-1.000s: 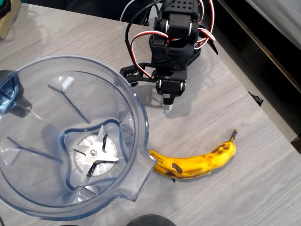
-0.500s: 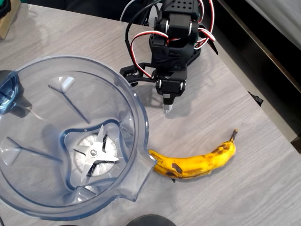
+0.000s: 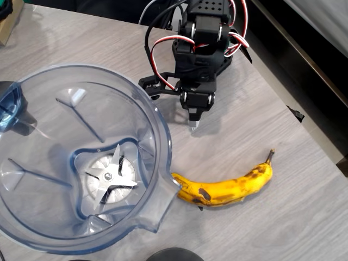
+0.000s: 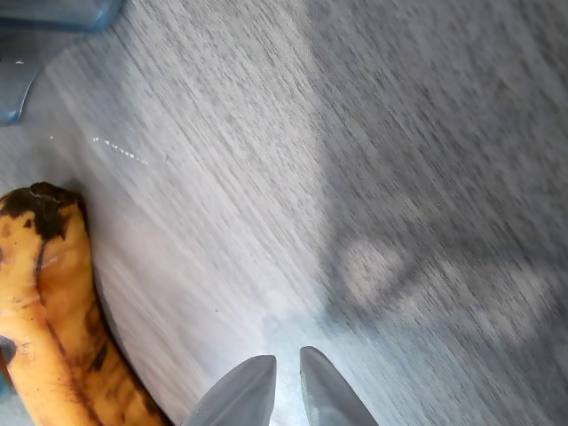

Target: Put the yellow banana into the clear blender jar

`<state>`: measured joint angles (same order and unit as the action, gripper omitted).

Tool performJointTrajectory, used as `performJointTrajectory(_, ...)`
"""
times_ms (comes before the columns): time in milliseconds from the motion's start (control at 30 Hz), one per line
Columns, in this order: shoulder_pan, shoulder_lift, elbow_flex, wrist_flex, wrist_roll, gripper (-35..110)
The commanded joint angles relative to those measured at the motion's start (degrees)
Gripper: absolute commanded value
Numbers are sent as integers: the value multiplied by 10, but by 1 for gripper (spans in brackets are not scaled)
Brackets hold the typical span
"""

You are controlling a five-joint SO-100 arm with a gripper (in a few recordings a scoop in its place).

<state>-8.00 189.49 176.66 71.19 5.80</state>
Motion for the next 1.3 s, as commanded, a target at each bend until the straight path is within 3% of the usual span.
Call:
performJointTrajectory(0,2,17,6,5,-4,0)
performJointTrajectory(867,-4,17,6,4,-11,0)
performJointTrajectory(1267,-295,35,6,-30,-56,0)
